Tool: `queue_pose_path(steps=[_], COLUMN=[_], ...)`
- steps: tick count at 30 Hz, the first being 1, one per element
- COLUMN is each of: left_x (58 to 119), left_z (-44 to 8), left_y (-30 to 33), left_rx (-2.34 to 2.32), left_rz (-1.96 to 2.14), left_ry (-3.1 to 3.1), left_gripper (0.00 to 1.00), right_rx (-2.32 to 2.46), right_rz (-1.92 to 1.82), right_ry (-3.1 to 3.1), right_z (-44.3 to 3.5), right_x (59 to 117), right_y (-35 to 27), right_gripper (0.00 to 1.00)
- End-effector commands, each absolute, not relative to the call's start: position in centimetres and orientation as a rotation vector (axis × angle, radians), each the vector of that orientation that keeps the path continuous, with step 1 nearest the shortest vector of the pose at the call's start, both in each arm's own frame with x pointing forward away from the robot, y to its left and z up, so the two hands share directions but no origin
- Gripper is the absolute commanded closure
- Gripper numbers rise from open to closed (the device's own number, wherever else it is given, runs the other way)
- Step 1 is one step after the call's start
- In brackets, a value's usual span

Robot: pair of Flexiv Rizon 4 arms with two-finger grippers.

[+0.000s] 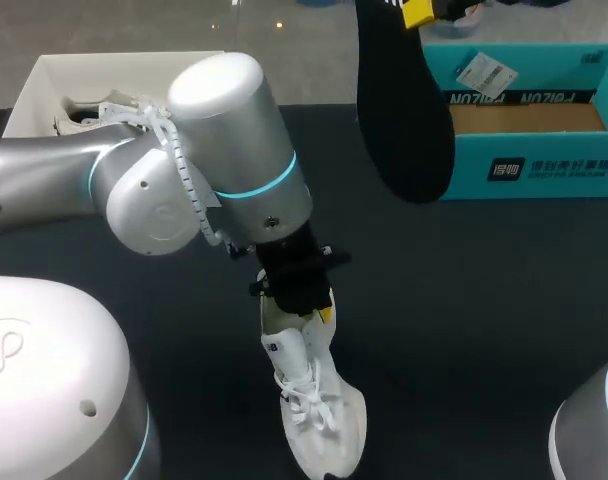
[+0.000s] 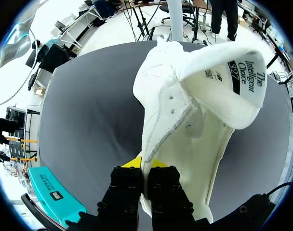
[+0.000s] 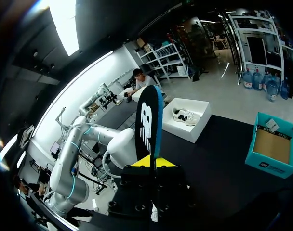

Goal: Take the shoe out of the shoebox, open the shoe tongue, remove and reinsert the insole, then place the shoe into the shoebox

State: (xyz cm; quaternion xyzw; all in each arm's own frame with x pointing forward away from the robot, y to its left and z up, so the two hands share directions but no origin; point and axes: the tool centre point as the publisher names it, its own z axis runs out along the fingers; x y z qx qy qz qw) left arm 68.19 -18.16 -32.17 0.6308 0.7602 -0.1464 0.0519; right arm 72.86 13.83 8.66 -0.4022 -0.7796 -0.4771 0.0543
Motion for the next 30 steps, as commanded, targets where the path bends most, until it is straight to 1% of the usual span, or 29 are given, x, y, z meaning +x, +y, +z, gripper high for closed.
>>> queue_pose_path(steps=[1, 9, 30], left_x=[68.6, 67.9, 67.1], left_z=[-32.2, -32.9, -36.1], left_y=[-19.5, -20.7, -20.8], left_rx=[1.976, 2.118, 2.155], left_rz=[-0.398, -0.299, -0.224], left_ry=[2.287, 2.205, 2.203], left_gripper=[1.0, 1.0, 1.0], right_rx=[-1.222, -1.222, -1.222], right_rz=[-1.448, -1.448, -1.448], right_ry=[-2.367, -2.367, -2.367], right_z=[8.6, 8.6, 8.6], right_x=[72.9, 72.9, 72.9], right_y=[13.9, 13.9, 13.9], right_gripper=[1.0, 1.0, 1.0])
